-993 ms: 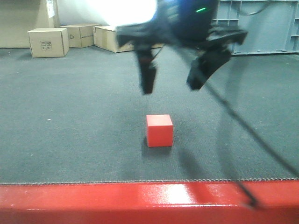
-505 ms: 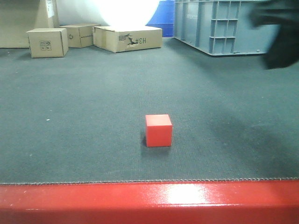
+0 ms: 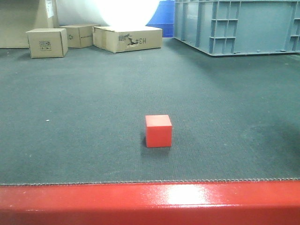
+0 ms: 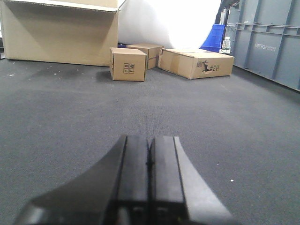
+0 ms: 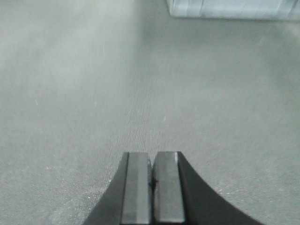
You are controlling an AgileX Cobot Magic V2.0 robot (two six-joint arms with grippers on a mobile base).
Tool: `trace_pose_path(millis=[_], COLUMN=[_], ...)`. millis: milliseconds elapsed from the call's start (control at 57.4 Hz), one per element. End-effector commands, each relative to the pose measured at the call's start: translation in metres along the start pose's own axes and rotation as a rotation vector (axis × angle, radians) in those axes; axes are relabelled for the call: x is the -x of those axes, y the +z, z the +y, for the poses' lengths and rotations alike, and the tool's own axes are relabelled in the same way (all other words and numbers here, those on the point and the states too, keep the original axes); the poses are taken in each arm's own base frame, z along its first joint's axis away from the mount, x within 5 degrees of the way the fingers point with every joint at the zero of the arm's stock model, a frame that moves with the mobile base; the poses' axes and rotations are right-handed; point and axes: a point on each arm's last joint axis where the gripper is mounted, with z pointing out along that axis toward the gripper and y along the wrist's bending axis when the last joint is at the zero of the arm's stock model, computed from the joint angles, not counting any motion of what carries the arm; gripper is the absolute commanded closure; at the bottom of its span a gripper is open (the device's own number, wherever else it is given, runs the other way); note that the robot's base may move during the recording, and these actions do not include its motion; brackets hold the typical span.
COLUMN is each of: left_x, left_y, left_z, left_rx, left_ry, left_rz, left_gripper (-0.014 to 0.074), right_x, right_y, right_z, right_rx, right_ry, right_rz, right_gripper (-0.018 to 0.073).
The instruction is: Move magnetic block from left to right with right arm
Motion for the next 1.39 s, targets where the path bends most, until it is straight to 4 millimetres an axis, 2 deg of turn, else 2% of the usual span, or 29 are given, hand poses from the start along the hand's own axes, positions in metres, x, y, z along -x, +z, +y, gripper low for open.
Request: trace_pose_path(millis=[0,122,261,418,819,1185,1376], left_x=[0.008,0.008,0.008,0.008,0.008,0.008,0.008], left_y=[-0.001,-0.001,-0.001,-0.001,-0.001,-0.001,-0.001], left_z=[0.0,0.0,0.0,0.0,0.0,0.0,0.0], left_rx=[-0.002,-0.002,-0.002,-0.002,-0.002,-0.002,-0.002], left_ry=[-0.003,-0.003,-0.003,-0.003,-0.003,-0.003,-0.003], left_rz=[-0.097,-0.097,-0.097,-0.097,-0.097,-0.097,-0.097], left_gripper=[0.0722,0.0722,0.0722,0.0722,0.0722,0.0722,0.0722], right_x=[0.01,-0.001,-0.006,-0.004,-0.008,-0.063,-0.064], right_y=[-0.022,-0.046,-0.07,-0.084,-0.086,-0.088,-0.087], right_z=[-0.002,-0.002,-0.001,-0.001,-0.002,-0.008,-0.008], right_rx=[-0.015,-0.006,0.004,0.008,0.002,-0.089,-0.088], right_ry=[-0.007,-0.006,-0.006,-0.006,-0.005,-0.003,-0.004], right_rz=[-0.186,-0.215,-0.271,-0.339,-0.373,-0.423,-0.409], right_gripper=[0.0525,0.0525,0.0525,0.0525,0.0525,0.0525,0.0525])
